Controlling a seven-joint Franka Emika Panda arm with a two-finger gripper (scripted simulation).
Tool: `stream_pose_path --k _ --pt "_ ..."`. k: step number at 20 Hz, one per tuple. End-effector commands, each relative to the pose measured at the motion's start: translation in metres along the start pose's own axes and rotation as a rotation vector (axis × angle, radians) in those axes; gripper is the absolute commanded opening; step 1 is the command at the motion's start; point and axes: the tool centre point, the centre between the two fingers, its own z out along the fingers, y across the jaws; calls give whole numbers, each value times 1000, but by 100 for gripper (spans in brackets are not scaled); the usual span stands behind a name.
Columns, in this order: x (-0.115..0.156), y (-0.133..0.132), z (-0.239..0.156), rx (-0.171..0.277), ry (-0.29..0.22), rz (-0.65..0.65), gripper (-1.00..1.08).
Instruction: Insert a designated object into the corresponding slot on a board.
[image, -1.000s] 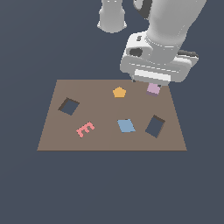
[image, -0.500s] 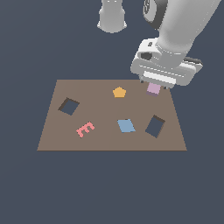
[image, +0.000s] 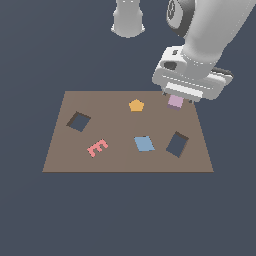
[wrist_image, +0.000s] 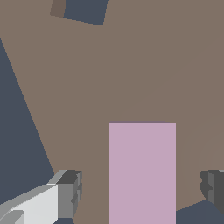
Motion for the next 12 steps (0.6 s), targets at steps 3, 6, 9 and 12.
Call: stream_pose_path --k 3,6,9,12 --pt "1 1 -1 0 0 -1 100" --pt "1 1 2 0 0 -1 100" --pt "1 1 11 0 0 -1 100" --pt "1 1 18 0 0 -1 100"
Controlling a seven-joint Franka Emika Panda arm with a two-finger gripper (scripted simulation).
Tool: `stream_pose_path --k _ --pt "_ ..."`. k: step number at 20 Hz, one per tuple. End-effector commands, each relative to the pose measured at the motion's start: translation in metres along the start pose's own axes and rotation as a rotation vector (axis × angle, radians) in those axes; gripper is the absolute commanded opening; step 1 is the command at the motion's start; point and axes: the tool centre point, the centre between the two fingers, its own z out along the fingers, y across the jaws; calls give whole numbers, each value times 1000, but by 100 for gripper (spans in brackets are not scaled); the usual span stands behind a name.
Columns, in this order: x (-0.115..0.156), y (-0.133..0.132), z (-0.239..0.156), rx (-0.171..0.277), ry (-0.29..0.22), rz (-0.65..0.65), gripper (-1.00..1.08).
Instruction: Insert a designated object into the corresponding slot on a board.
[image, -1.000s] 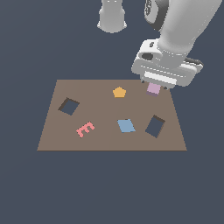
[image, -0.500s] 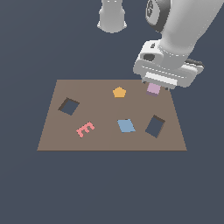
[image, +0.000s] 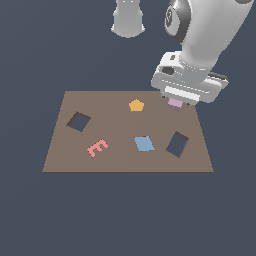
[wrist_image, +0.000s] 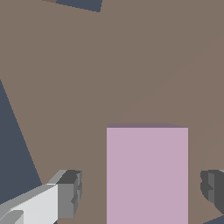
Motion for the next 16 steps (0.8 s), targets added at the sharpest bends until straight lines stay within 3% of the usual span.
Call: stream_pose_path --k 1,2,3,16 --pt "0 0 4 0 0 0 100" --pt "0 0 5 0 0 0 100" --pt "0 0 5 0 0 0 -100" --pt "0 0 4 1 1 -3 -100"
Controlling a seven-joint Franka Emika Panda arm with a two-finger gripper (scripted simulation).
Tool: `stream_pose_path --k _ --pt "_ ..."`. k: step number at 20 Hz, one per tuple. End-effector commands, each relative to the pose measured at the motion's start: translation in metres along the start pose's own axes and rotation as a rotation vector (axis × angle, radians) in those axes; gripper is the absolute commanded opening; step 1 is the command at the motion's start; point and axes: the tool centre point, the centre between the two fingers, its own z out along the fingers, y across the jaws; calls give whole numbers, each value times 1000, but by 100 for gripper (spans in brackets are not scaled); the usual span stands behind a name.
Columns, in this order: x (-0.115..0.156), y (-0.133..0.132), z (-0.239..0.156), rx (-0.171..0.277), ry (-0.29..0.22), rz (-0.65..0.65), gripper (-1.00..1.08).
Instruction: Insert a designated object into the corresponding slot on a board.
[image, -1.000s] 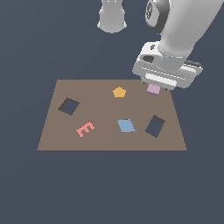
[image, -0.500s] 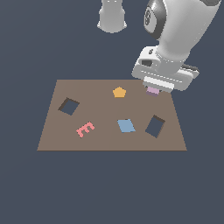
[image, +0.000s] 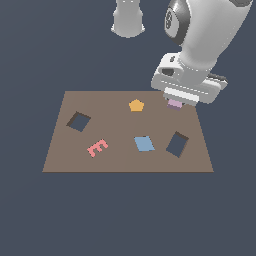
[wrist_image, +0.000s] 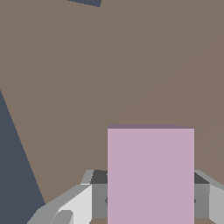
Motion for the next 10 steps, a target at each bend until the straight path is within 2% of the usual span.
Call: stream_pose_path --k 1,10 --pt "0 0 0 0 0 -5 -100" --pt "3 7 0 0 0 -94 -100"
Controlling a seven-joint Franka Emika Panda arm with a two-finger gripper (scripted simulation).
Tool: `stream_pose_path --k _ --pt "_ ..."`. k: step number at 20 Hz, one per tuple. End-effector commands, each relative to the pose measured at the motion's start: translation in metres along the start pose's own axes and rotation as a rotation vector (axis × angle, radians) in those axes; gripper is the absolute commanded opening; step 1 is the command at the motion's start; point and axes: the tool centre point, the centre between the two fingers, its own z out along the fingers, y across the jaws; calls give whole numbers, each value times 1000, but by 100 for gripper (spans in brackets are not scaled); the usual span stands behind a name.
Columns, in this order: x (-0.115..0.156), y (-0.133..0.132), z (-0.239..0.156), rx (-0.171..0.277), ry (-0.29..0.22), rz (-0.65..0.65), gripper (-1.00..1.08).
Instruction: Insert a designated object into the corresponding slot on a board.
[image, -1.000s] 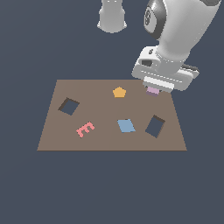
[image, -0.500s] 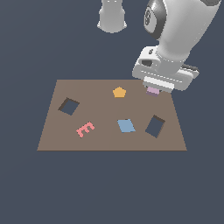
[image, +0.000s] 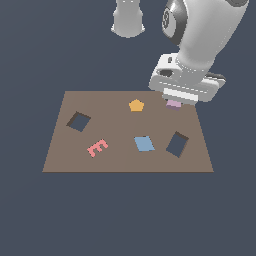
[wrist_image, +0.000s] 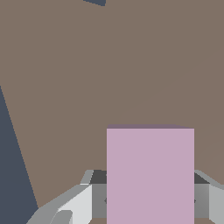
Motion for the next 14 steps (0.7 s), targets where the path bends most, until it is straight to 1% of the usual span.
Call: stream_pose_path --k 1,7,14 --pt "1 3 0 0 1 -36 -100" --pt "6 13 -1 0 1 -162 -100" --pt "15 27 -2 0 1 -366 -100"
